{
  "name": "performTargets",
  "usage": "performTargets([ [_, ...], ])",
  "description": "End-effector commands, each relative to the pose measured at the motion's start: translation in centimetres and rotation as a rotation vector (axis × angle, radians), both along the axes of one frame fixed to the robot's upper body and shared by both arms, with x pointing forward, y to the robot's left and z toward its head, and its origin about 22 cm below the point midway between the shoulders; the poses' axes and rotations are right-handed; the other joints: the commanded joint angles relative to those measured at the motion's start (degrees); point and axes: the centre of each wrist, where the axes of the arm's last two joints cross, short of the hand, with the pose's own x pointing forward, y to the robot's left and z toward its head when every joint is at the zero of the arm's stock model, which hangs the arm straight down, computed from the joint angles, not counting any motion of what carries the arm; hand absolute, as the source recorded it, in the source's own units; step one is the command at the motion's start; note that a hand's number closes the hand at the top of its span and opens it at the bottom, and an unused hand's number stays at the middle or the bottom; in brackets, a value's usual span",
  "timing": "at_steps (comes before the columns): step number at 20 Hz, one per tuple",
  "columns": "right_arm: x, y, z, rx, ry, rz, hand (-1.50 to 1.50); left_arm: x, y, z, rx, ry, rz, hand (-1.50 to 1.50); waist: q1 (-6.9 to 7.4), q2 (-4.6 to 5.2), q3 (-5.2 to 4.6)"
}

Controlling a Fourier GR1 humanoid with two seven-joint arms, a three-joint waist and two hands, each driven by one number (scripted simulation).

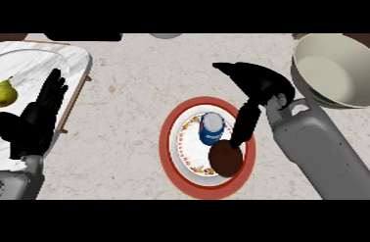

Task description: Pick the can from the plate and place it in the bowl

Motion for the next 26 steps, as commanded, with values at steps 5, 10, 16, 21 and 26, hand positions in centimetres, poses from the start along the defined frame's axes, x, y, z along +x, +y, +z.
performTargets([
  [5, 0.5, 3.0, -2.5, -0.215, 0.140, 0.016, -1.50, -0.3, 1.1, 0.1, 0.000, 0.012, 0.004, 0.00, -0.08, -0.05, 0.02],
  [10, -0.2, 3.1, -2.6, -0.233, -0.032, -0.002, -1.50, -0.4, -0.6, -0.2, -0.004, -0.006, -0.001, 0.00, -0.36, -0.06, 0.08],
  [16, -0.1, 4.1, -4.1, -0.228, -0.007, 0.017, -1.50, -2.2, -0.8, -0.2, -0.006, 0.017, -0.011, 0.00, -0.16, -0.09, 0.08],
  [21, -0.5, 4.1, -5.9, -0.249, 0.065, 0.026, -1.50, 0.7, 1.2, 0.9, 0.010, -0.002, 0.019, 0.00, -0.62, -0.01, 0.07],
  [26, -3.5, 4.7, -8.7, -0.242, 0.083, 0.016, -1.50, -0.1, 1.9, 1.1, -0.006, -0.006, 0.021, 0.00, -0.66, -0.09, 0.07],
])
